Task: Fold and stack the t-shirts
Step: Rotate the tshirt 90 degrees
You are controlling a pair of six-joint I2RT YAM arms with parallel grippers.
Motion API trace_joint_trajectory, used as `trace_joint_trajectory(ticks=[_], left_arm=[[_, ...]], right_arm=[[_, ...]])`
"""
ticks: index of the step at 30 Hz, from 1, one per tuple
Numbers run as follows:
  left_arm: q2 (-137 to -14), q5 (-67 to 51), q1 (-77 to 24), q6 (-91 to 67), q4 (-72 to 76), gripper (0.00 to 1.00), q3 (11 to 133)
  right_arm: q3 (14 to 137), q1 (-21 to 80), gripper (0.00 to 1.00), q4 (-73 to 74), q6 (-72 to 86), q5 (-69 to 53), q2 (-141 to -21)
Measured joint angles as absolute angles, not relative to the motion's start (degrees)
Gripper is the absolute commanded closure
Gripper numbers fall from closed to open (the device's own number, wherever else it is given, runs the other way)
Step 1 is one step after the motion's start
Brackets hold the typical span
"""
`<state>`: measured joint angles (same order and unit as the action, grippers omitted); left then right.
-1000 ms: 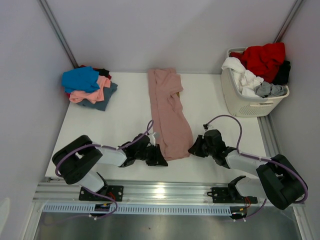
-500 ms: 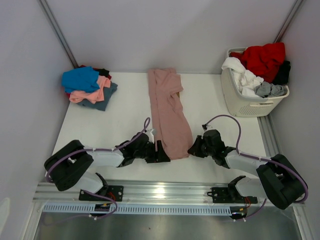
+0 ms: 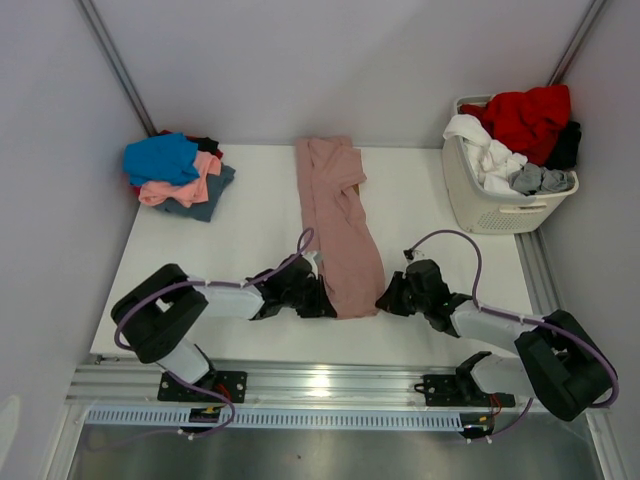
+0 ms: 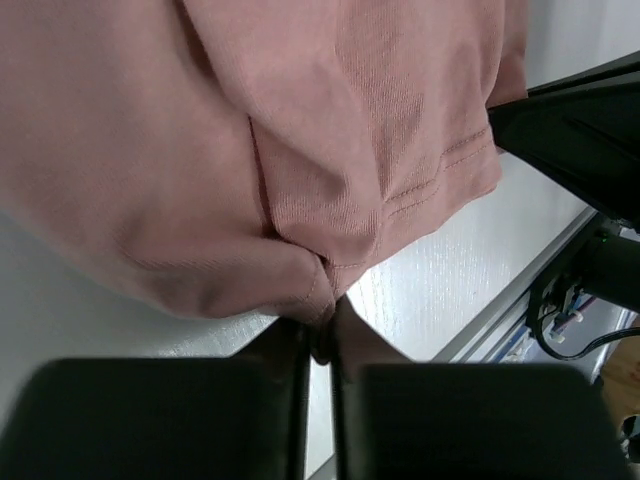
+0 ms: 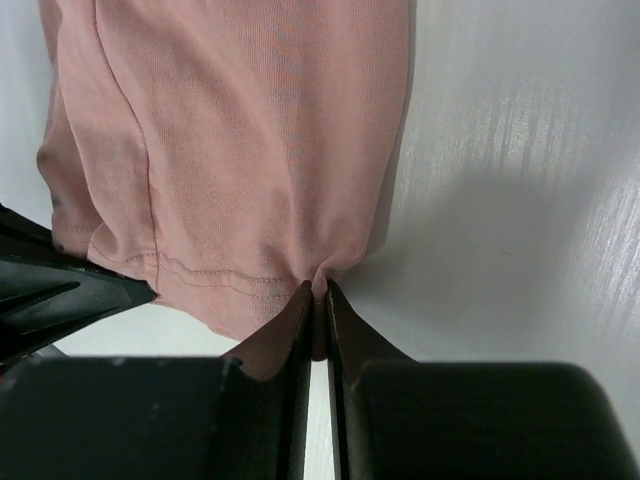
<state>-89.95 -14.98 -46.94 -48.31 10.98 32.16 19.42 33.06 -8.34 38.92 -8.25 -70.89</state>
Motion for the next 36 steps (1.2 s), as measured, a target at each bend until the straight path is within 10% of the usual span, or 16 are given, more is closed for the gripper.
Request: trace_joint_trajectory(ticks=[36], left_arm=[[-68.0,-4.4,-46.9,-45.0,-26.1,0.99,36.7]], right_arm=[[30.6,33.8,0.86,5.5,39.0,-6.2,-64.9]])
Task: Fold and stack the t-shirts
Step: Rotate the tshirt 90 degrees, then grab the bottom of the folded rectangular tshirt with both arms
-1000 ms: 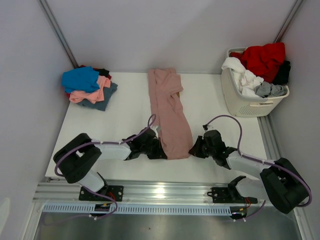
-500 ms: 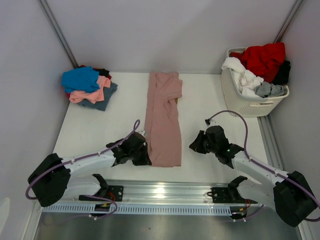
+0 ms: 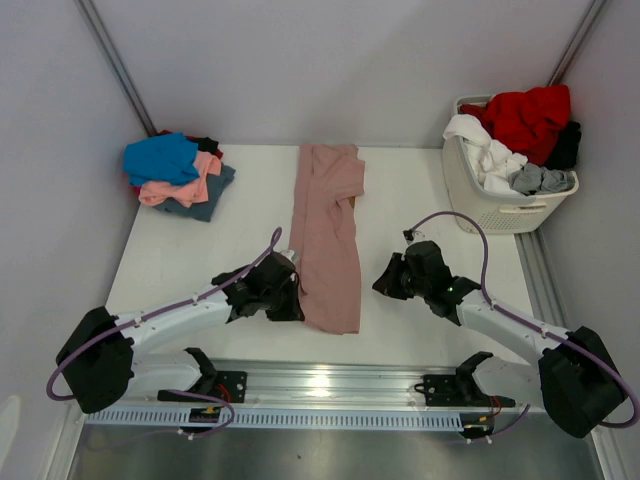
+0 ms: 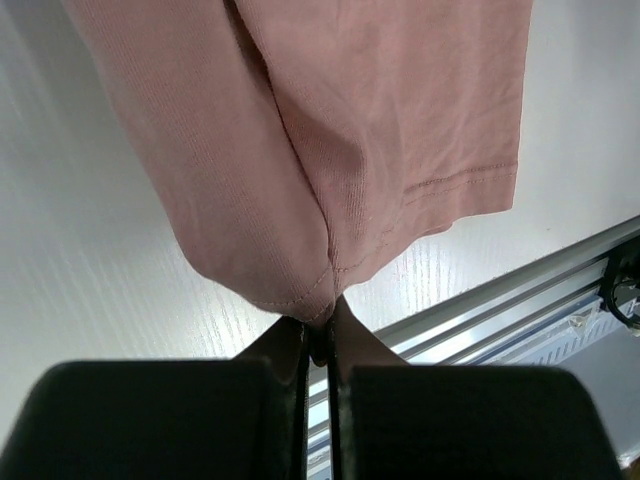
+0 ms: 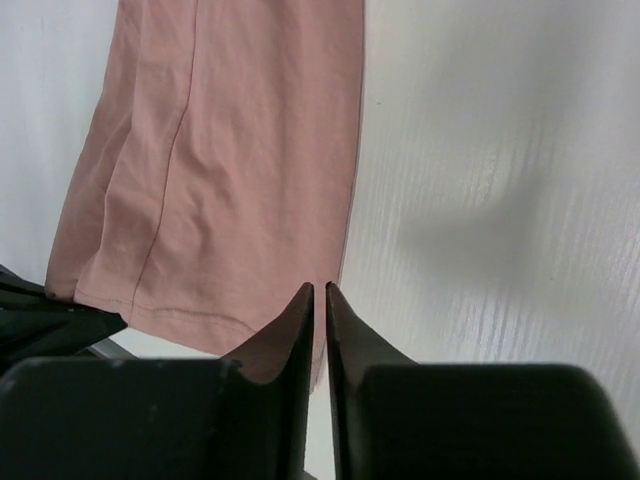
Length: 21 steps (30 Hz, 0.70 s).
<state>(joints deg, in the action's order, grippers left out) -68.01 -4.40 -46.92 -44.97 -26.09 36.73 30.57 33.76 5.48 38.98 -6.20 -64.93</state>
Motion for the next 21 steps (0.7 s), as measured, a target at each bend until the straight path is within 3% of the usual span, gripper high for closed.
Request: trace_joint_trajectory(ticks=[4,8,21], left_arm=[[-69.3,-4.4,-46.9,-44.4,-26.4,0.99,37.2],[-70.7,-4.5,-46.9,-43.9,-26.7,1.00,37.6],[-73.1,-5.5,-46.9,-42.4,-26.6,0.99,37.6]], right_arm=[[30.6,33.9,0.62,5.4,39.1,-7.8,-66.5],[30.4,34.3,0.52,5.5,39.1,-9.6,-68.2],[19.6,38.1,0.48,2.1,45.8,-11.4,-63.7]])
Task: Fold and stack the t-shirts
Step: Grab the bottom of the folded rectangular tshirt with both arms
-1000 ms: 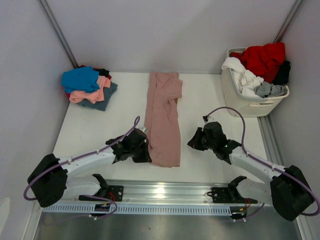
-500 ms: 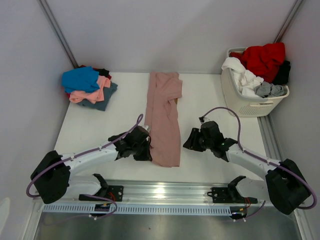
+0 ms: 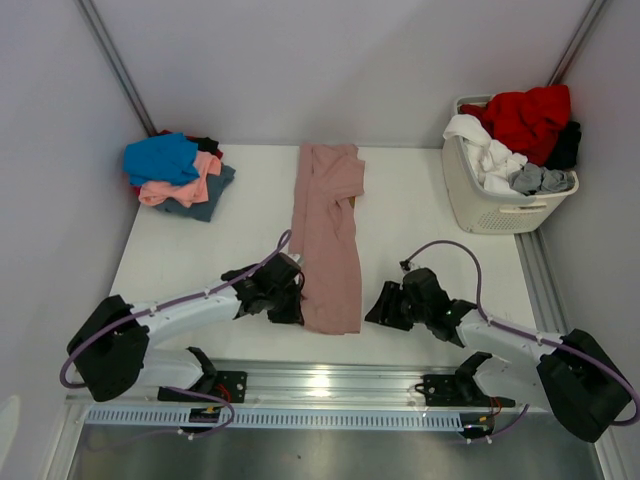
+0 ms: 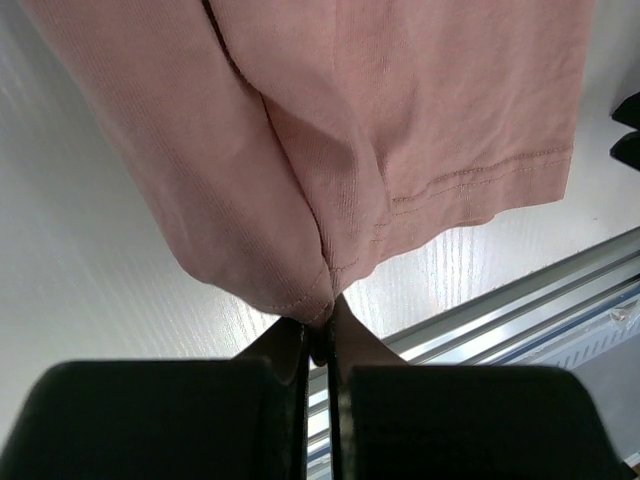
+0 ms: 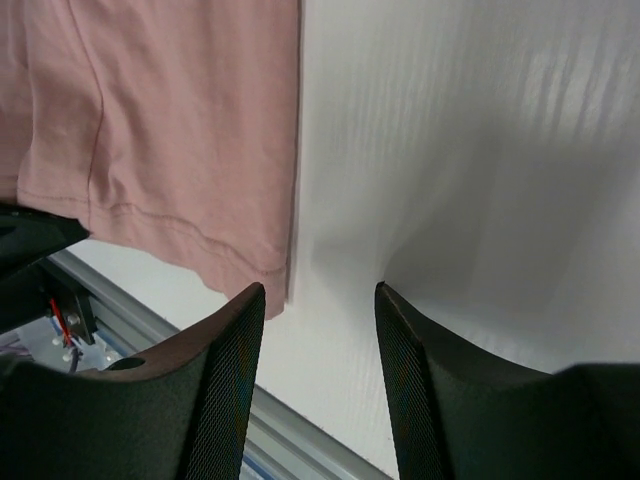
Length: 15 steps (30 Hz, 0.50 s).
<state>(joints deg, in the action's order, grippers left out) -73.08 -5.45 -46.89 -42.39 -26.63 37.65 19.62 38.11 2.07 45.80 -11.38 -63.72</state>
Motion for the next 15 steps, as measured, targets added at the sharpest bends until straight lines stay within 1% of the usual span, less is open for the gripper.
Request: trace_joint_trajectory(ticks=[6,15], left_arm=[[-73.7,-6.5,-46.9,-41.4,-26.3,0.99,37.6],[-73.8,-6.7,-46.9,-40.3,-26.3,1.00,37.6]], right_arm=[[15.9,40.4,0.49,-3.2,50.8,-11.0,-62.0],[13.8,42.1,0.60,-12.3,55.2,-11.0,-66.0]])
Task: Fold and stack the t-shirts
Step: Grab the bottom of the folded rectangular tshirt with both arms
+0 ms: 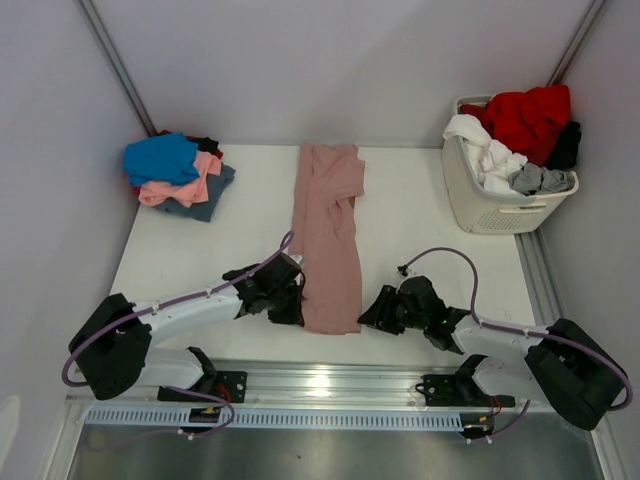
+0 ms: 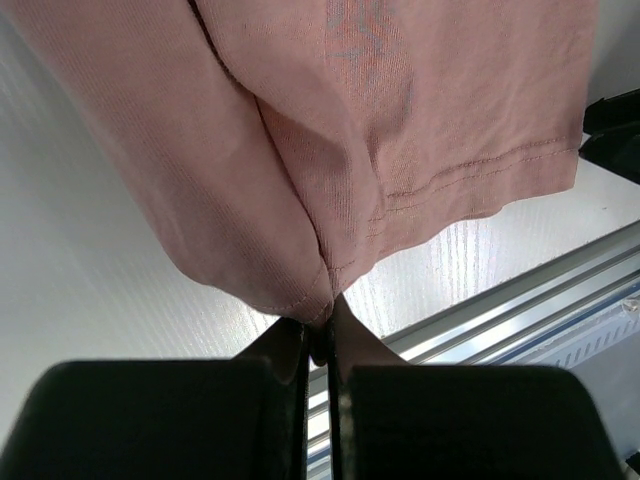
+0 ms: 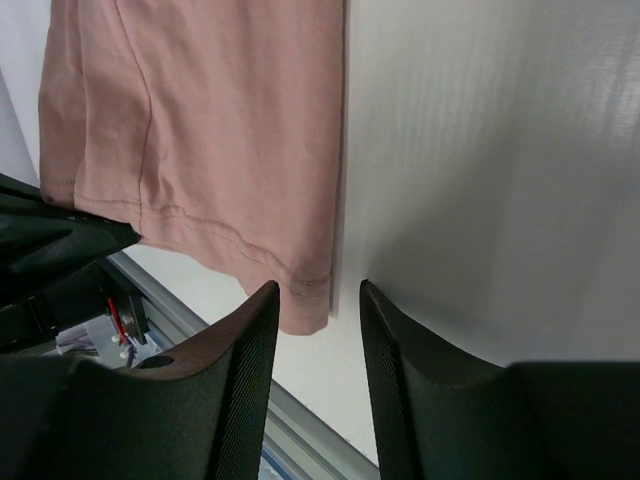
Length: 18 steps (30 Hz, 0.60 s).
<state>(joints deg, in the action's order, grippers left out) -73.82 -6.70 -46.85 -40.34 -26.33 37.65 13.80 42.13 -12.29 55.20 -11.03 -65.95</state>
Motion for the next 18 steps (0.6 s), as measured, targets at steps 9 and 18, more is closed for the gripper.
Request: trace_joint_trajectory(ticks=[9,18], left_arm=[[-73.2,-6.7,-46.5,-40.0,-26.4,0.99,37.7],[-72.8,-6.7,-45.8,-40.0,-26.8,0.99,37.7]], right_arm=[[15.9,44.5,0.63,-18.0,56.4,-11.7,-72.9],[18.4,45.3,1.00,-15.6,55.4,-11.6,-75.6]])
